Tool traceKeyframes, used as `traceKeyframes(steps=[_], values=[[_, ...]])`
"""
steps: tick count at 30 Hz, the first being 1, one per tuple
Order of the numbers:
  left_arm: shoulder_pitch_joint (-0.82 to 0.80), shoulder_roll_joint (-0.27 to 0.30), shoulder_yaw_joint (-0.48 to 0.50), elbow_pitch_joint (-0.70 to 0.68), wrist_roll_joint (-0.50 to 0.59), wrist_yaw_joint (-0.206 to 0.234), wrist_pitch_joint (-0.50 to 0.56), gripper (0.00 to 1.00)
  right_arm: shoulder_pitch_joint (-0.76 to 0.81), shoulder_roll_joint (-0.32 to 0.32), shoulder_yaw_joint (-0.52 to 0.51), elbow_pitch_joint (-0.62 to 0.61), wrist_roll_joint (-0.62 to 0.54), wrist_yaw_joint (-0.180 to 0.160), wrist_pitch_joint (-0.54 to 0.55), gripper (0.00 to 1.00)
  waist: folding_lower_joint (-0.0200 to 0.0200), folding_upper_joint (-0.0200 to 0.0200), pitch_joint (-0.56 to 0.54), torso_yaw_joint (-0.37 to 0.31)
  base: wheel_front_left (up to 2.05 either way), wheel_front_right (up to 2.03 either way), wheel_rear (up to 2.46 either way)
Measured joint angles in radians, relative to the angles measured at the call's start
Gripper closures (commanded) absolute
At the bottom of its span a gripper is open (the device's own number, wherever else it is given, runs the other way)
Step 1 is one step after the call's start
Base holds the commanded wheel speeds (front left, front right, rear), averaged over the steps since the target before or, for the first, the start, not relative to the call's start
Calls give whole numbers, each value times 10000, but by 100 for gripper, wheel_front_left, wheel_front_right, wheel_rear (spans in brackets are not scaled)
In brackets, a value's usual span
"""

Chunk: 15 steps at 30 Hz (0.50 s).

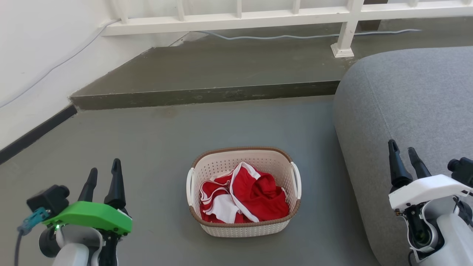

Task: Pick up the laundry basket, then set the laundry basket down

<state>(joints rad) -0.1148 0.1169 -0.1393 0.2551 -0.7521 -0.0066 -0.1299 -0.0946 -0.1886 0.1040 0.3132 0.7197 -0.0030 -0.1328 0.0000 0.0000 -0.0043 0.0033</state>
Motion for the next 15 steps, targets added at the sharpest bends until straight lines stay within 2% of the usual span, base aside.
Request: traceKeyframes(steps=[15], values=[[-135,102,-679,12,2370,265,-550,0,-4,-44,529,161,-1973,-268,-487,0,0,0,80,-26,0,0,0]])
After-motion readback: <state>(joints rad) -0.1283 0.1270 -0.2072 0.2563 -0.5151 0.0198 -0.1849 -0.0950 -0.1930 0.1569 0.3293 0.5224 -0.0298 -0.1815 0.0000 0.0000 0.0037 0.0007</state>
